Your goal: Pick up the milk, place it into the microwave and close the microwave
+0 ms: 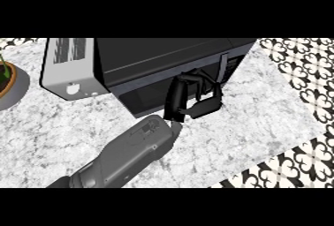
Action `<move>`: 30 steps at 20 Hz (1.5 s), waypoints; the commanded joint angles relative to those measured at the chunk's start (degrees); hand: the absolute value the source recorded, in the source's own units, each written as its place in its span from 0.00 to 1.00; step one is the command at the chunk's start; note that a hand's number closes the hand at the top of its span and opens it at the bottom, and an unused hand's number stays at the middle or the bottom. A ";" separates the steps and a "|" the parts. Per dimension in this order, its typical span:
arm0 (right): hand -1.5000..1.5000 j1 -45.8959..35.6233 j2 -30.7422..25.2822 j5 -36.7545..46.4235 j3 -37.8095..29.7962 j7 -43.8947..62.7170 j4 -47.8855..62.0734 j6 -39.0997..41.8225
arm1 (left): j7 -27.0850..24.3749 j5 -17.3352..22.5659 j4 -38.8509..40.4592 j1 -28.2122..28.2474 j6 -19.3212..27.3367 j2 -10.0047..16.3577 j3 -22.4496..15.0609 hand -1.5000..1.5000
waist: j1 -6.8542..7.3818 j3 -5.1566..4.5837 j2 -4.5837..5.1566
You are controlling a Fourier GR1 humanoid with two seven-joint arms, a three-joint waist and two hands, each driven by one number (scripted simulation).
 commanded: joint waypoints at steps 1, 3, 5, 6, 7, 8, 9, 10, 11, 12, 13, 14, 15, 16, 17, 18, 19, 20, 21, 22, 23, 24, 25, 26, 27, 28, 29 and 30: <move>0.00 -0.15 -0.87 -1.39 -0.22 0.97 -0.37 -0.24 | -0.91 1.74 4.52 -3.44 -1.03 0.02 2.35 1.00 | -0.72 -0.06 0.50; 0.00 -0.30 -1.17 -2.27 -0.41 1.26 0.00 -0.30 | -1.77 2.20 4.87 -3.16 -1.13 0.02 2.14 1.00 | -0.77 -0.03 0.80; 0.00 -1.12 -2.22 -2.75 -0.83 1.77 -0.04 -0.32 | -2.38 2.65 4.92 -3.68 -1.41 0.02 2.09 1.00 | -0.50 -0.06 0.82; 0.00 -0.72 -1.43 -3.23 -0.77 1.45 -0.22 -0.65 | -2.56 3.33 5.40 -3.18 -1.50 0.02 2.37 1.00 | -0.56 0.00 0.71; 0.00 -0.80 -2.26 -3.47 -0.57 2.06 -0.63 -0.24 | -2.99 3.28 5.62 -3.28 -1.15 0.02 2.23 1.00 | -0.82 -0.07 0.78; 0.00 -0.54 -2.41 -3.76 -0.89 2.12 -0.37 -0.28 | -3.31 3.55 5.74 -3.62 -1.71 0.02 2.31 1.00 | -0.73 -0.01 0.65; 0.00 -0.78 -2.75 -4.03 -1.29 2.40 -0.52 -0.79 | -3.73 4.18 5.93 -3.04 -1.64 0.02 2.48 1.00 | -0.35 -0.09 0.55; 0.00 -0.81 -2.97 -4.19 -1.21 2.61 -0.18 -0.62 | -3.77 4.20 5.94 -3.64 -1.87 0.02 1.86 1.00 | -0.70 0.00 0.78; 0.00 -0.92 -3.30 -5.00 -1.43 2.61 -0.24 -0.28 | -4.31 4.75 5.88 -3.24 -1.60 0.02 2.12 1.00 | -0.79 -0.01 0.74; 0.00 -1.64 -3.74 -5.24 -1.80 2.79 -0.30 -0.71 | -4.34 4.96 5.86 -3.50 -1.71 0.02 2.00 1.00 | -0.84 -0.07 0.98; 0.00 -1.02 -3.86 -5.51 -1.85 3.08 -0.16 -0.68 | -4.56 5.02 6.25 -3.99 -1.27 0.02 2.07 1.00 | -1.02 0.03 0.65; 0.00 -1.71 -3.81 -5.63 -1.67 3.28 -0.33 -1.25 | -4.93 5.22 6.23 -4.08 -1.77 0.02 1.71 1.00 | -0.34 -0.02 0.73; 0.00 -1.21 -4.19 -6.05 -1.76 3.43 -0.39 -0.69 | -5.40 5.40 6.24 -4.02 -1.77 0.02 1.32 1.00 | -1.18 0.02 0.66; 0.00 -1.52 -4.22 -6.10 -1.99 3.45 0.14 -1.03 | -5.30 5.80 6.42 -4.16 -1.74 0.02 1.32 1.00 | -1.01 0.09 0.97; 0.00 -1.59 -4.53 -6.88 -1.91 3.78 -0.15 -0.98 | -6.06 6.07 6.66 -3.38 -2.02 0.02 1.35 1.00 | -0.80 -0.03 1.03; 0.00 -1.26 -4.43 -7.33 -2.03 3.60 0.22 -0.59 | -6.61 5.96 6.87 -3.47 -2.05 0.02 0.80 1.00 | -1.11 0.12 0.95; 0.00 -2.01 -5.00 -7.31 -2.31 3.86 -0.23 -1.02 | -6.54 6.57 6.85 -3.68 -2.35 0.02 1.31 1.00 | -0.80 -0.02 1.04; 0.00 -2.01 -5.16 -8.24 -2.07 3.96 0.35 -0.34 | -6.69 6.74 6.72 -4.38 -2.05 0.02 1.17 1.00 | -0.68 0.12 0.96; 0.00 -1.76 -5.48 -8.61 -2.20 3.98 0.00 0.12 | -6.85 6.64 7.47 -4.30 -2.03 0.02 1.11 1.00 | -1.02 0.15 0.91; 0.00 -2.25 -5.93 -8.86 -1.96 4.15 -0.85 0.45 | -7.03 7.06 7.44 -4.39 -2.12 0.02 1.09 1.00 | -0.68 0.06 0.65; 0.00 -1.90 -6.20 -9.27 -1.85 4.40 -0.13 0.94 | -7.33 7.61 7.25 -4.26 -2.18 0.02 1.13 1.00 | -0.72 0.12 0.90; 0.00 -1.99 -6.05 -9.83 -1.58 4.23 -0.42 1.36 | -7.22 7.73 7.77 -4.07 -2.54 0.02 0.53 1.00 | -0.62 0.18 0.88; 0.00 -2.33 -6.55 -10.36 -1.06 4.62 -0.93 1.87 | -8.02 7.93 7.40 -3.92 -2.55 0.02 0.44 1.00 | -0.57 0.06 1.00; 0.00 -2.32 -6.69 -10.55 -0.79 4.97 -0.74 1.79 | -7.82 8.14 7.49 -4.66 -2.57 0.02 0.31 1.00 | -0.49 0.10 1.01; 0.00 -1.95 -6.90 -10.83 -0.47 5.20 -1.06 2.27 | -8.26 8.11 7.89 -3.90 -2.46 0.02 -0.45 1.00 | -1.11 0.11 1.12; 0.00 -2.52 -7.08 -11.57 -1.00 4.93 -0.70 2.18 | -8.23 8.56 7.65 -4.91 -2.17 0.02 0.31 1.00 | -0.92 0.15 1.01; 0.00 -1.84 -6.99 -12.01 -0.29 5.29 -0.76 2.60 | -8.29 9.09 7.80 -4.54 -2.39 0.02 0.44 1.00 | -0.99 0.15 1.09; 0.00 -2.11 -7.29 -12.02 -0.19 5.45 -0.79 2.77 | -8.90 8.96 7.81 -4.43 -2.56 0.02 0.02 1.00 | -1.03 0.14 1.37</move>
